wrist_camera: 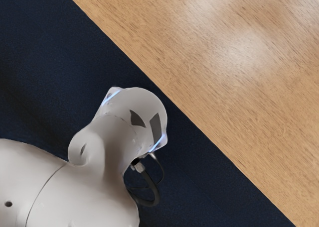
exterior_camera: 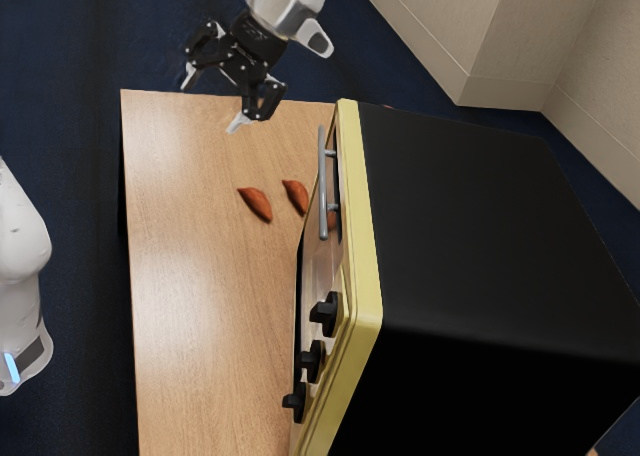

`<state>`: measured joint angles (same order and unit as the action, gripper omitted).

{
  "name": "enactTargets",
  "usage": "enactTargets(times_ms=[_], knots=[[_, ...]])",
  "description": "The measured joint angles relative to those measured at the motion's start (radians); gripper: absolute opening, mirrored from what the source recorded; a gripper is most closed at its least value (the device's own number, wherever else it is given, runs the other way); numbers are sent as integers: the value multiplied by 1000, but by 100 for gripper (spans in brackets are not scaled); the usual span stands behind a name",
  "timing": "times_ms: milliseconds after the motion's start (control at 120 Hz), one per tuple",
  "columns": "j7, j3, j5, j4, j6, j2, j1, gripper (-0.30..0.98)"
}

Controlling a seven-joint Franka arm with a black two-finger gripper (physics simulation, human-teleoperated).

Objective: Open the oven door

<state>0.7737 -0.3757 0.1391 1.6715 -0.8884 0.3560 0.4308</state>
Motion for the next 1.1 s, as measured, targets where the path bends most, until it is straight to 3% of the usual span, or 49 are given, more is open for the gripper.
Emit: enactTargets(times_ms=[150,325,383,517,633,900,1100], knots=[[332,-12,24,3,-234,0,-8,69],[650,-15,25,-8,-315,122,-170,69],[739,-36,26,52,-375,179,-226,69],[912,-99,32,116,-543,214,-260,69],[1027,-104,68,232,-662,296,-247,69],[1204,-131,120,286,-800,279,-243,69],[1255,-148,119,321,-841,278,-241,68]])
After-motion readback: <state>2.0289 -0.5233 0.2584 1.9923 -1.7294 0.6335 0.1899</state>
